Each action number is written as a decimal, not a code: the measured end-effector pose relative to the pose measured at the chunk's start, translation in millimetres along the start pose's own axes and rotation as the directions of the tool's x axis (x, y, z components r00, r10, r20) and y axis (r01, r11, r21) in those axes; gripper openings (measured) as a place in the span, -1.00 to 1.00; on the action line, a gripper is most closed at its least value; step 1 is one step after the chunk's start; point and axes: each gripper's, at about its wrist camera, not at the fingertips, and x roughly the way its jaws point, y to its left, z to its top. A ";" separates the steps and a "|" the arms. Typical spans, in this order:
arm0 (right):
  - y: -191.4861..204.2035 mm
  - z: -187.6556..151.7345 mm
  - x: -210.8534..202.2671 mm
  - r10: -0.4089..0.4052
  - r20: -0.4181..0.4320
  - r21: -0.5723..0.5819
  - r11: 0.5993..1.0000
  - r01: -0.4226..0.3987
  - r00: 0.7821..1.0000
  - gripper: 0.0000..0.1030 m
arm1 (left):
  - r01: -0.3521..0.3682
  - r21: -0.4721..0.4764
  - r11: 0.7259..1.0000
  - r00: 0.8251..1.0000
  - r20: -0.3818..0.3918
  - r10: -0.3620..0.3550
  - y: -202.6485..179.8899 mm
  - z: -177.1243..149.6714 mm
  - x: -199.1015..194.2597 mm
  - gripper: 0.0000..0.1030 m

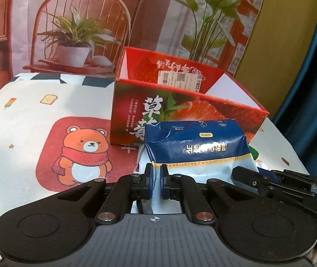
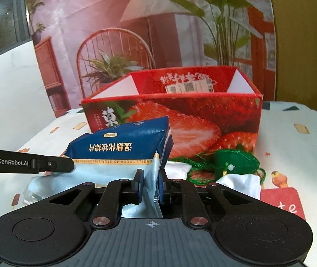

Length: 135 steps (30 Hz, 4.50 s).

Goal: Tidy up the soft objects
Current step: 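Lift the blue bag with the right tool and release it into the red box, then move the right tool to the grey knit towel and grasp it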

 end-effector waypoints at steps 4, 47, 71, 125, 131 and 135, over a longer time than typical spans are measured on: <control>4.8 0.9 -7.6 0.001 0.013 -0.013 1.000 0.000 1.000 -0.76 | 0.004 0.003 1.000 1.000 0.010 -0.004 -0.9 -2.7 -6.3 -0.87; -43.8 168.9 116.6 -0.020 -0.029 -0.094 0.995 0.017 0.999 -0.76 | -0.011 0.084 0.996 0.995 0.097 0.002 -6.7 176.2 105.1 -0.86; -51.0 154.6 209.5 -0.112 -0.325 -0.023 0.994 0.111 0.939 -0.72 | -0.045 0.130 0.990 0.999 -0.015 0.047 10.6 175.3 163.9 -0.41; -43.0 -33.4 -75.9 -0.065 -0.216 0.063 0.995 0.080 0.974 0.12 | 0.037 -0.065 0.997 0.999 -0.030 -0.039 42.3 -43.4 -18.6 0.02; -54.6 -50.2 -61.7 -0.096 -0.294 0.100 0.986 0.130 0.951 0.24 | 0.053 -0.061 0.997 0.995 -0.086 -0.058 37.7 -54.5 -1.5 0.02; -63.4 -61.0 -43.8 -0.081 -0.354 0.138 0.981 0.138 0.932 0.17 | 0.062 -0.057 0.996 0.993 -0.096 -0.068 39.0 -57.8 2.2 0.02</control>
